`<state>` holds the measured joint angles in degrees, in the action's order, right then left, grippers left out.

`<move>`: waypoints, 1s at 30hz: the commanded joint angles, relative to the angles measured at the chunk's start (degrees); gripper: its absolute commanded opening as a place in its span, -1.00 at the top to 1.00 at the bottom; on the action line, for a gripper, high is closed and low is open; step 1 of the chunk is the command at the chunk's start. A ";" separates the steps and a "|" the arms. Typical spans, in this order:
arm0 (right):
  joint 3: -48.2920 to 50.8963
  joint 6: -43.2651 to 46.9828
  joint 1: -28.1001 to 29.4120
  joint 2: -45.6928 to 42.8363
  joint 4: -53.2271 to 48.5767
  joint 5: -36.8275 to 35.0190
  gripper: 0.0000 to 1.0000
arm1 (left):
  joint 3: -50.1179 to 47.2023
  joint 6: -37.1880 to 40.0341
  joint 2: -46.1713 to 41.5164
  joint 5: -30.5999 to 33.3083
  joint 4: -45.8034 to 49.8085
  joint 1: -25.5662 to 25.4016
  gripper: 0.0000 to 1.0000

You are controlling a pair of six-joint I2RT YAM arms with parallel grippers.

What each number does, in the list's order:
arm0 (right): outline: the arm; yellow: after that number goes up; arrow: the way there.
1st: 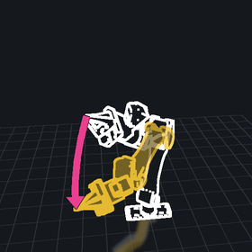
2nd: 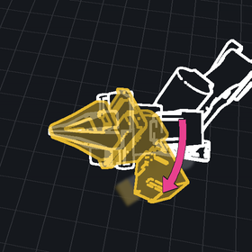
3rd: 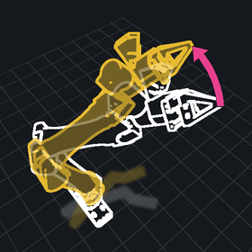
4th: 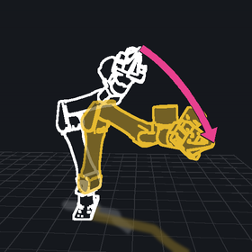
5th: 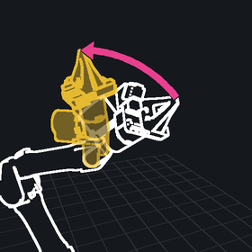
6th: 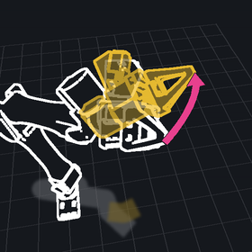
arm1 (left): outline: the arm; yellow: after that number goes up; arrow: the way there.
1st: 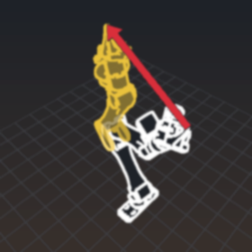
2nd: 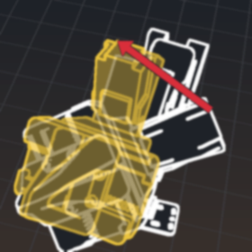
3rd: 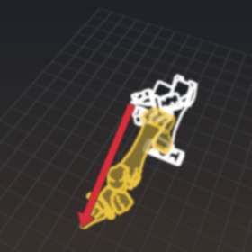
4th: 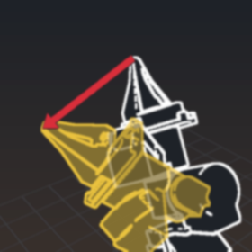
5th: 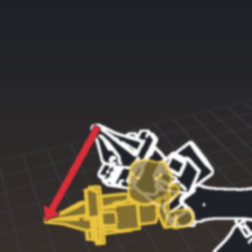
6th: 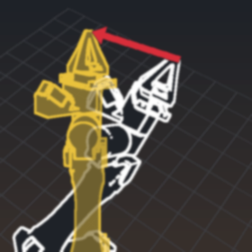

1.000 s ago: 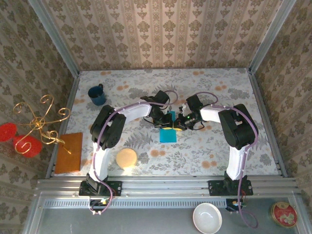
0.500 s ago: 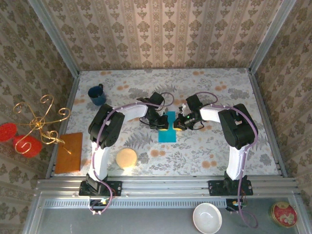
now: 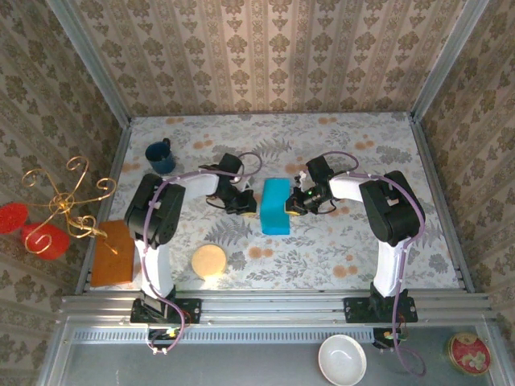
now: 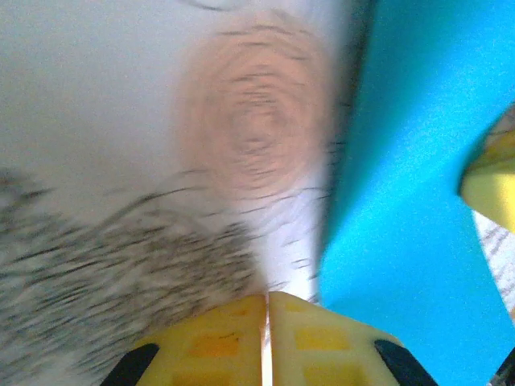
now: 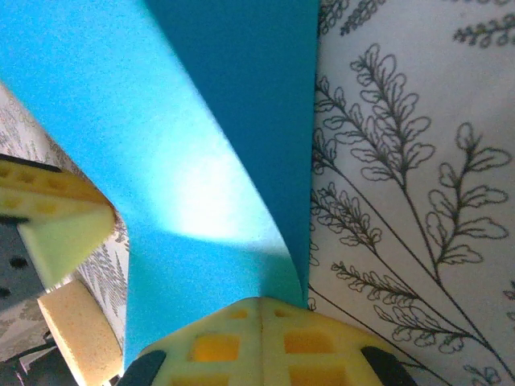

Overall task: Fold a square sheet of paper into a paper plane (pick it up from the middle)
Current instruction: First fold the square sheet of paper in half at the center of the table.

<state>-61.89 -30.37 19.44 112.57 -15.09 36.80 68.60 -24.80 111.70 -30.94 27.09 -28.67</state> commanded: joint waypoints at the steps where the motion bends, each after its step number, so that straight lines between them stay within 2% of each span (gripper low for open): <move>1: 3.71 -0.66 0.51 6.47 -11.54 -14.12 0.94 | -0.44 1.32 -3.58 1.39 1.89 0.62 0.78; 4: 3.70 -0.57 0.57 6.25 -11.63 -14.12 0.94 | 0.79 -1.33 -4.15 -1.19 -1.96 -2.03 0.77; 8: 3.57 -0.57 0.59 6.51 -11.54 -13.86 0.93 | 4.63 -4.97 0.22 -3.06 -6.70 -6.13 0.77; 12: 3.70 -0.48 0.51 6.75 -11.45 -13.77 0.94 | 7.11 -6.92 4.57 -3.70 -8.77 -7.11 0.77; 20: 3.53 0.04 0.54 7.39 -12.04 -14.45 0.93 | 4.92 -6.37 7.61 -3.07 -8.88 -3.26 0.77; 27: 3.44 0.08 0.53 7.74 -12.51 -15.94 0.94 | -2.66 -4.72 2.71 -2.31 -8.93 5.18 0.77; 30: 3.35 0.16 0.52 7.65 -12.51 -15.97 0.93 | -1.72 -3.86 0.17 -2.32 -7.26 5.93 0.77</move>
<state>-62.70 -30.35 19.55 113.06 -16.40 36.69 67.26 -30.59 114.04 -37.08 15.92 -24.08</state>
